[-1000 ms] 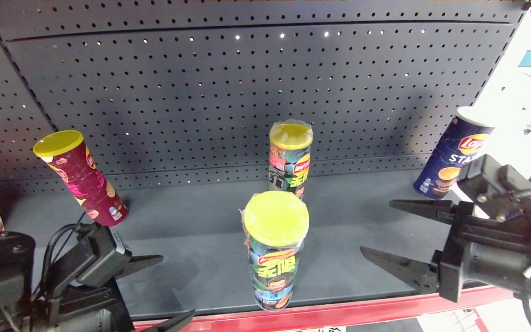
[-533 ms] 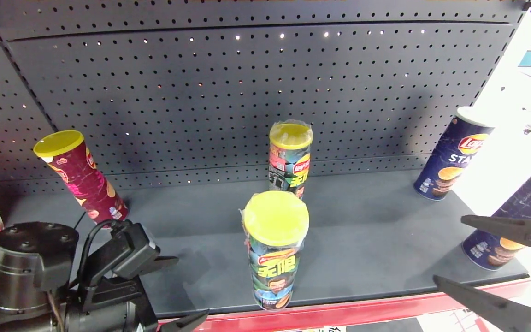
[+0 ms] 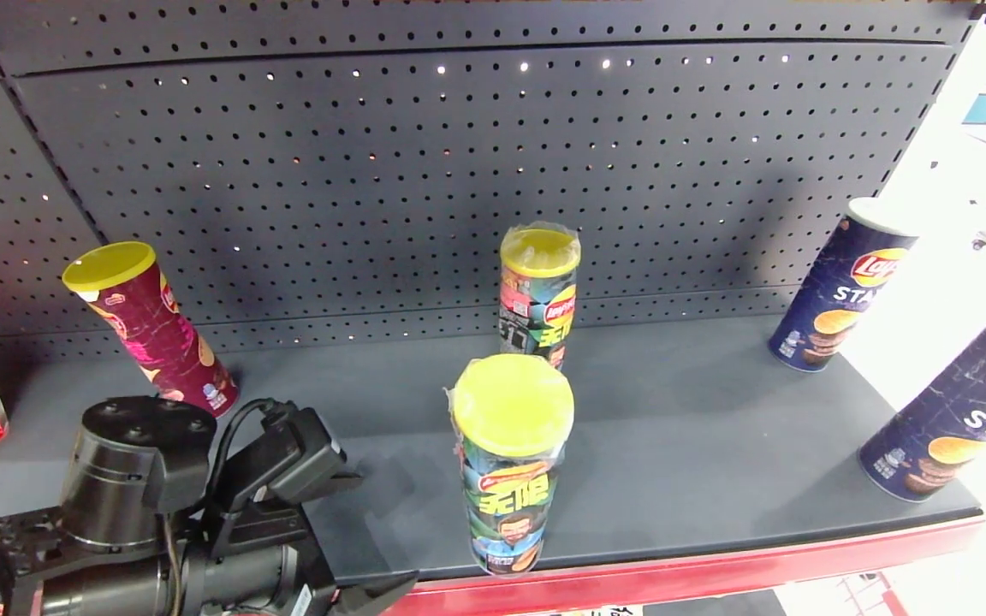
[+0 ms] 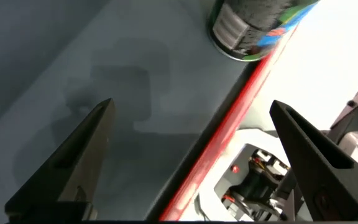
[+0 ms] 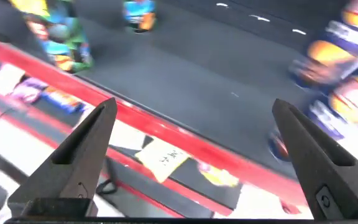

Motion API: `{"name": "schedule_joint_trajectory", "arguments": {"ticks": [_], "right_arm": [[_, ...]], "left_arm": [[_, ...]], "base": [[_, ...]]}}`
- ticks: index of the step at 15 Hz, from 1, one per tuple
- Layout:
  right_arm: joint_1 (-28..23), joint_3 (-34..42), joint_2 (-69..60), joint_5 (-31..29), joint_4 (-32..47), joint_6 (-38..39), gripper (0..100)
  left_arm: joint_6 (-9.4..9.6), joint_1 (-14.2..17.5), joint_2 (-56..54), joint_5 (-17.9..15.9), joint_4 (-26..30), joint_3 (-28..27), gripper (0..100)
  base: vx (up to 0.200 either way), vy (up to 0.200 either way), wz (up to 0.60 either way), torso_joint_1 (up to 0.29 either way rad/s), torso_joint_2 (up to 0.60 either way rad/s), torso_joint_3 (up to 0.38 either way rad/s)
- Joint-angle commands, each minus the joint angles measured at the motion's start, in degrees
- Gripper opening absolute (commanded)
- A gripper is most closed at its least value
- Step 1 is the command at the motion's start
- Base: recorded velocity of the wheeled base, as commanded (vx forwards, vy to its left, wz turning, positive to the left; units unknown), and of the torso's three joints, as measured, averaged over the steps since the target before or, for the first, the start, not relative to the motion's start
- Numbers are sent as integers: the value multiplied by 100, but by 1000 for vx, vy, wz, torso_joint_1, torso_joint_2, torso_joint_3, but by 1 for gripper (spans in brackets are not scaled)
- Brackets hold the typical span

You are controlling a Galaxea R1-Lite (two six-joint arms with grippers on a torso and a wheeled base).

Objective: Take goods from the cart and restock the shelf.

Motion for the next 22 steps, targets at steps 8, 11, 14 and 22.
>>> {"name": "schedule_joint_trajectory", "arguments": {"ticks": [8, 11, 14, 22], "right_arm": [[-1596, 385, -1647, -42, 630, 318, 100], [-1614, 446, -1647, -51, 630, 318, 100], [-1728, 446, -1647, -42, 630, 318, 100], [-1737, 429, -1647, -59, 630, 318, 100]], "left_arm": [[1, -114, 482, 43, -8, -392, 100], [1, -131, 587, 43, -8, -463, 100], [1, -131, 728, 43, -8, -612, 100], [-8, -307, 1141, 43, -8, -1043, 100]], "base": [[0, 0, 0, 0, 0, 0], [0, 0, 0, 0, 0, 0], [0, 0, 0, 0, 0, 0], [0, 0, 0, 0, 0, 0]]}}
